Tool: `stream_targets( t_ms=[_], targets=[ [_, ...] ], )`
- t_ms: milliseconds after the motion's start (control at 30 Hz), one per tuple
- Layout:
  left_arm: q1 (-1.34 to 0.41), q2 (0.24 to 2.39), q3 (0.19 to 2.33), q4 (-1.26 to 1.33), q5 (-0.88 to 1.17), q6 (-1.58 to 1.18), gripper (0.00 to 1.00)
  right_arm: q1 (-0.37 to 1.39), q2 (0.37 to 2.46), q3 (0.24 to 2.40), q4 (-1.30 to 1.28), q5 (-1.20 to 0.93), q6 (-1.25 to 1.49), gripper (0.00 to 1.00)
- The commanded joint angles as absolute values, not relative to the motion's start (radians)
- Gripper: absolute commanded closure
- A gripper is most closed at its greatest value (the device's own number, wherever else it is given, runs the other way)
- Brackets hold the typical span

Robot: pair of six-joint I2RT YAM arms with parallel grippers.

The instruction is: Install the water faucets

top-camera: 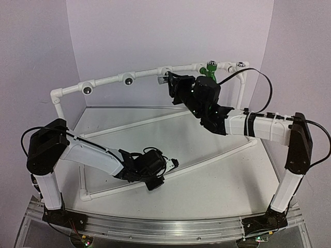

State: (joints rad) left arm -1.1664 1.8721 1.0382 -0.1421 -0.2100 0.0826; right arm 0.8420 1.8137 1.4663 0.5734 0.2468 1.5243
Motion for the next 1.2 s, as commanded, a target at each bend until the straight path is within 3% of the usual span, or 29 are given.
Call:
stream_targets(
  t_ms=[0, 100, 400, 567, 700, 933, 1167],
  targets=[
    [-1.226, 1.924, 1.000, -0.226, -0.044, 0.059, 1.00, 0.739, 1.863, 1.432, 0.539, 0.324, 1.690, 1.00],
    [-1.225, 1.930, 1.003, -0.227, -0.045, 0.060, 1.00, 0.754, 1.821, 1.380, 0.567, 0.373, 1.609, 1.00],
    [-1.226, 1.938, 1.013, -0.233, -0.044, 0.065, 1.00, 0.772, 1.743, 1.306, 0.574, 0.426, 1.471, 0.78],
    [-1.226, 1.942, 1.018, -0.238, -0.043, 0.065, 1.00, 0.777, 1.719, 1.277, 0.610, 0.432, 1.412, 0.56],
    [-1.225, 1.945, 1.019, -0.239, -0.043, 0.069, 1.00, 0.785, 1.696, 1.269, 0.613, 0.428, 1.373, 0.31],
    [-1.225, 1.950, 1.020, -0.239, -0.041, 0.071, 1.00, 0.828, 1.614, 1.197, 0.653, 0.413, 1.288, 0.03],
    [-1.223, 1.957, 1.026, -0.238, -0.036, 0.072, 1.00, 0.889, 1.493, 1.072, 0.679, 0.470, 1.218, 0.02]
  ],
)
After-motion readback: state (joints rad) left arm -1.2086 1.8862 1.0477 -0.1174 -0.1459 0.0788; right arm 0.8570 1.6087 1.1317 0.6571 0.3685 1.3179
